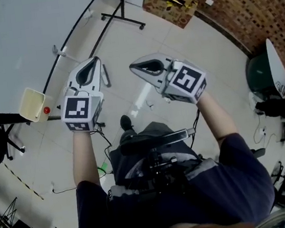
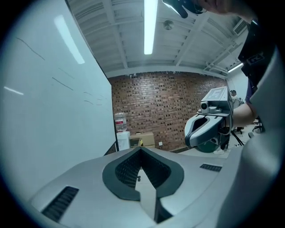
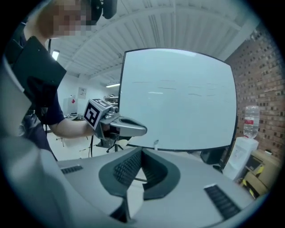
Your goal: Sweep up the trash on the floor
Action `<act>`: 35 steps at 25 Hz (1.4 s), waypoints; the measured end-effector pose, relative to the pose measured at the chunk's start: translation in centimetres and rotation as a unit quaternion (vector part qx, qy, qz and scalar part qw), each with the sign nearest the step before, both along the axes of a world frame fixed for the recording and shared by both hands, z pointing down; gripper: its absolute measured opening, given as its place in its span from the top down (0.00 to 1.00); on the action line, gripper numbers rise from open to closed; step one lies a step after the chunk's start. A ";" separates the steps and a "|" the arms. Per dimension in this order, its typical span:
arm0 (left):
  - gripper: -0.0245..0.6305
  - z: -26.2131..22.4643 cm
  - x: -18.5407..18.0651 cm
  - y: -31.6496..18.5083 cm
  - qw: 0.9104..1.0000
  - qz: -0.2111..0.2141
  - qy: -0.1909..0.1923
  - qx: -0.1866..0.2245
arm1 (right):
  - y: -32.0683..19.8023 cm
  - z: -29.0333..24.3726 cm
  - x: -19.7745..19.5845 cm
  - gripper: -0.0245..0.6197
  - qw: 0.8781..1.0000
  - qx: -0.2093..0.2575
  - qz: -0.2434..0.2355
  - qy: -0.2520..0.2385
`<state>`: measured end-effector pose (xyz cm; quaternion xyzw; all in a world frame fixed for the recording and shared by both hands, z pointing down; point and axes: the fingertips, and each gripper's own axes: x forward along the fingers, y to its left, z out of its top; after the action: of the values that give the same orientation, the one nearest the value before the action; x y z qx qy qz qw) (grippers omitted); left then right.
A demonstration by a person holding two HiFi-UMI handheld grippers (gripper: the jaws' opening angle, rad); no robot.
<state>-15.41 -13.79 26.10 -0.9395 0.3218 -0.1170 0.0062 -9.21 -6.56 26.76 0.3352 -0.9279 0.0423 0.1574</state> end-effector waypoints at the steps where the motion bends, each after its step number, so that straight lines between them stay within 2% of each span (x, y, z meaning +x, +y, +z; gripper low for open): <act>1: 0.96 0.2 -0.9 -1.4 1.000 -0.013 0.008 0.001 | -1.4 0.2 -0.6 0.94 1.000 0.000 0.004 -0.001; 5: 0.96 1.6 -4.5 -5.5 0.996 -0.078 0.034 0.009 | -5.0 1.0 -2.6 0.93 1.000 -0.012 -0.018 -0.001; 12: 0.96 5.2 -8.2 -10.7 0.984 -0.179 0.015 -0.015 | -11.2 2.6 -3.6 0.93 0.997 -0.027 -0.070 -0.010; 16: 0.96 8.3 -11.3 -13.7 0.966 -0.255 0.012 -0.038 | -15.5 4.0 -5.1 0.94 0.992 -0.046 -0.114 -0.018; 21: 0.95 14.1 -13.8 -18.4 0.943 -0.324 0.013 -0.080 | -20.5 7.2 -5.4 0.94 0.987 -0.084 -0.140 -0.003; 23: 0.67 16.8 -14.3 -19.5 0.934 -0.340 0.007 -0.110 | -21.7 8.4 -5.4 0.94 0.983 -0.098 -0.152 0.006; 25: 0.67 19.4 -14.6 -20.3 0.927 -0.349 -0.003 -0.134 | -22.6 9.4 -5.7 0.94 0.980 -0.110 -0.163 0.009; 27: 0.62 21.4 -14.7 -21.2 0.925 -0.349 -0.005 -0.149 | -23.5 10.2 -6.1 0.94 0.978 -0.116 -0.171 0.006; 30: 0.62 23.9 -15.3 -22.8 0.925 -0.351 -0.014 -0.148 | -24.9 11.6 -7.3 0.94 0.978 -0.108 -0.176 0.007; 35: 0.62 30.0 -16.8 -24.2 0.915 -0.374 -0.032 -0.148 | -25.6 13.8 -9.6 0.94 0.978 -0.099 -0.184 0.021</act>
<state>-32.26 -37.99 56.07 -0.7367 0.6279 -0.1874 -0.1669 -18.83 -32.17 40.56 0.1424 -0.9614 0.0967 0.2145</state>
